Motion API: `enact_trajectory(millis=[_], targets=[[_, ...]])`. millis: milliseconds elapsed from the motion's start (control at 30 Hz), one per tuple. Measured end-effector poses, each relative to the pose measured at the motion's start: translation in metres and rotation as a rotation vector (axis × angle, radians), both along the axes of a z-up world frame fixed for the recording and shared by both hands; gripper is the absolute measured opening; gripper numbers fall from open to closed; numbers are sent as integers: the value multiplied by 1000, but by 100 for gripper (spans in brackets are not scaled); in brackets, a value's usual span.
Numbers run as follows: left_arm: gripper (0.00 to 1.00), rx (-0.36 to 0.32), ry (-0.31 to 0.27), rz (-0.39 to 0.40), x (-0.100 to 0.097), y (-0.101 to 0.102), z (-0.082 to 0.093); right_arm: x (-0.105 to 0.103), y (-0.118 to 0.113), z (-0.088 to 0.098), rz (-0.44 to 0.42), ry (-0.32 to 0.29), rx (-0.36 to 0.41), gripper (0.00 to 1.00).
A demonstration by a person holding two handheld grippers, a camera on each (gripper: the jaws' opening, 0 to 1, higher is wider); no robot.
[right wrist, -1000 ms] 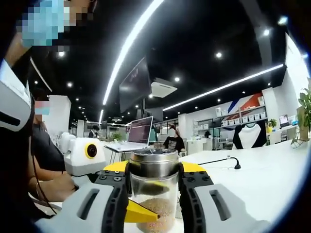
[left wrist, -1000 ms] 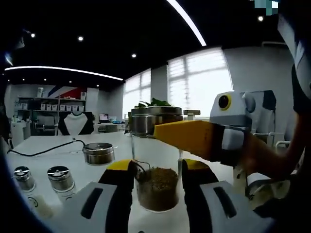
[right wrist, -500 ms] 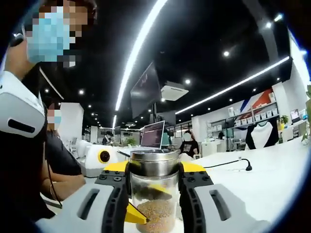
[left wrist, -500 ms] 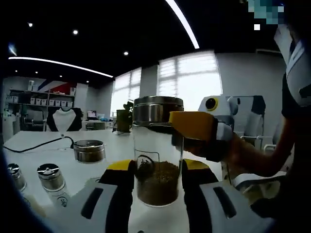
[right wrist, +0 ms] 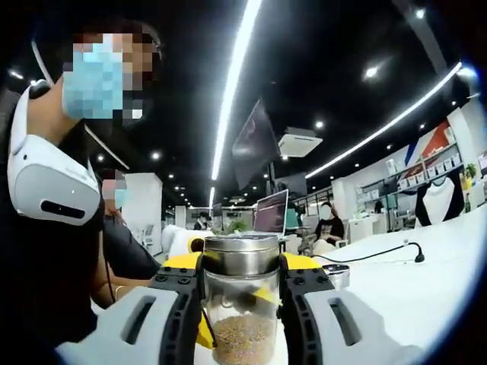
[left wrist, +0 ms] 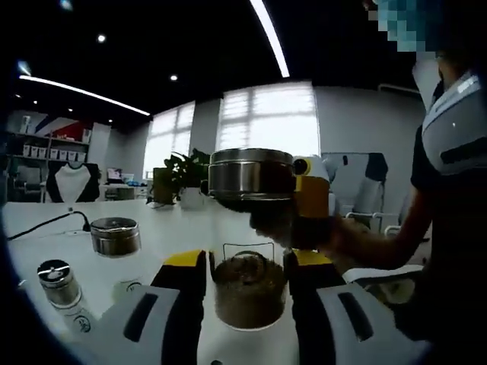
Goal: Rotate the seasoning bottle until the label or dispensing opening points toward the visible target arrow and the bottle remains upright within the marked orientation range
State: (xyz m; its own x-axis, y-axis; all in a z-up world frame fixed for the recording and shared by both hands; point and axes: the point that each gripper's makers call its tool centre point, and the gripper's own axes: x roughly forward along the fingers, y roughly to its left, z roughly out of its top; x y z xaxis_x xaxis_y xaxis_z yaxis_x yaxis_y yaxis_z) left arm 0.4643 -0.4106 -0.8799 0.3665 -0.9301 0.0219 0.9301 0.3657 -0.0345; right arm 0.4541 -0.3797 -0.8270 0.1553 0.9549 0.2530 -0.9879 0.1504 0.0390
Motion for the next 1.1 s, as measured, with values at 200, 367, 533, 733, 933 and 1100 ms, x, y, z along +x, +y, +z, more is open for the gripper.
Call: enact_trajectory(millis=[200, 367, 533, 733, 933, 1100], targets=[[43, -61, 2, -113, -13, -2, 11, -7, -5, 4, 67, 57, 72, 37], [42, -82, -7, -187, -22, -5, 18, -14, -10, 11, 97, 47, 90, 37], [42, -89, 0, -243, -31, -11, 20, -22, -11, 14, 134, 37, 89, 37], [42, -84, -4, -214, -32, -17, 20, -20, -14, 14, 126, 29, 84, 37], [41, -79, -7, -149, -23, -18, 18, -17, -13, 14, 96, 20, 72, 37], [41, -35, -8, -68, -9, -16, 10, -8, -11, 8, 38, 29, 40, 37]])
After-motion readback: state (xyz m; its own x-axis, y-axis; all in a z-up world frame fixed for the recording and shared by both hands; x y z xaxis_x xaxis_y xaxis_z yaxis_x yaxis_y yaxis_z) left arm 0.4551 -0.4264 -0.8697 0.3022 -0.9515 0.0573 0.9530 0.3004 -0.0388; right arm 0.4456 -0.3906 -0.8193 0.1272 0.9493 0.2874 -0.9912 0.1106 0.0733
